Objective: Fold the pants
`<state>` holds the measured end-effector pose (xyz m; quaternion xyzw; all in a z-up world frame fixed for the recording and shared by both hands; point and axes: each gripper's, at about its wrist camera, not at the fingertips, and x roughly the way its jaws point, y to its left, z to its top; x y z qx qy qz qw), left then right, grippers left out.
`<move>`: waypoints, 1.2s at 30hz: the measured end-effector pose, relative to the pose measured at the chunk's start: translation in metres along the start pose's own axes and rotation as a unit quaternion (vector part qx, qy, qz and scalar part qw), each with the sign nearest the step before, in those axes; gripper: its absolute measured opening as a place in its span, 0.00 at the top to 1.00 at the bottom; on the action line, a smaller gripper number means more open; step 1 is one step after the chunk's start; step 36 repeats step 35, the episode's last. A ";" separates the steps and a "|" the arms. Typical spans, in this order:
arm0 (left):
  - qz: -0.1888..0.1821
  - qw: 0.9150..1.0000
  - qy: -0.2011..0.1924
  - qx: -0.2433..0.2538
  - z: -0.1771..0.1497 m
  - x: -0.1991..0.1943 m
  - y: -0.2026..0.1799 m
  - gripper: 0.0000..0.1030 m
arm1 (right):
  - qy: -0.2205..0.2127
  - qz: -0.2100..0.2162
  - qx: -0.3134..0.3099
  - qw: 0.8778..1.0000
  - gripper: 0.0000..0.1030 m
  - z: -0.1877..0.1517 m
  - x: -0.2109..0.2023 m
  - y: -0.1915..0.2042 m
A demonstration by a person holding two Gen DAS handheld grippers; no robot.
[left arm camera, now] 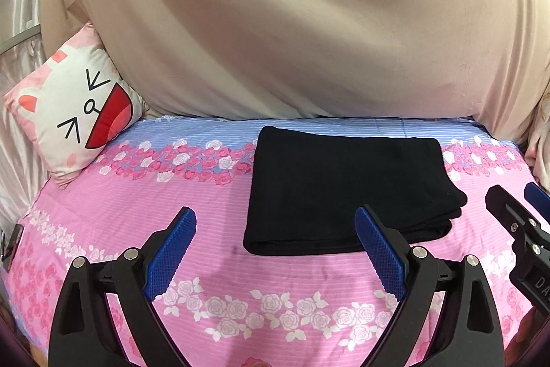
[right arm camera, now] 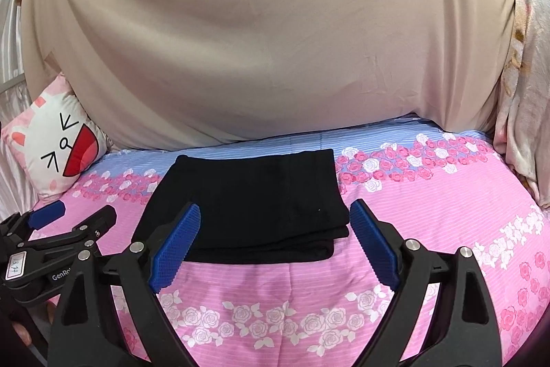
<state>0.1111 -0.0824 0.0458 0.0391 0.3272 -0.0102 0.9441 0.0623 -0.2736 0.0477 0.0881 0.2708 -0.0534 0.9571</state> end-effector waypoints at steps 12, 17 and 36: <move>-0.016 1.000 0.014 -0.011 -0.002 0.028 0.011 0.11 | 0.019 -0.004 -0.017 1.000 0.16 -0.009 0.022 0.011; -0.030 0.999 0.009 -0.013 -0.001 0.036 0.011 0.11 | 0.022 -0.006 -0.022 0.999 0.16 -0.011 0.027 0.015; 0.003 1.000 0.000 0.013 -0.012 0.027 0.002 0.11 | 0.035 -0.013 -0.013 0.999 0.16 -0.024 0.028 0.006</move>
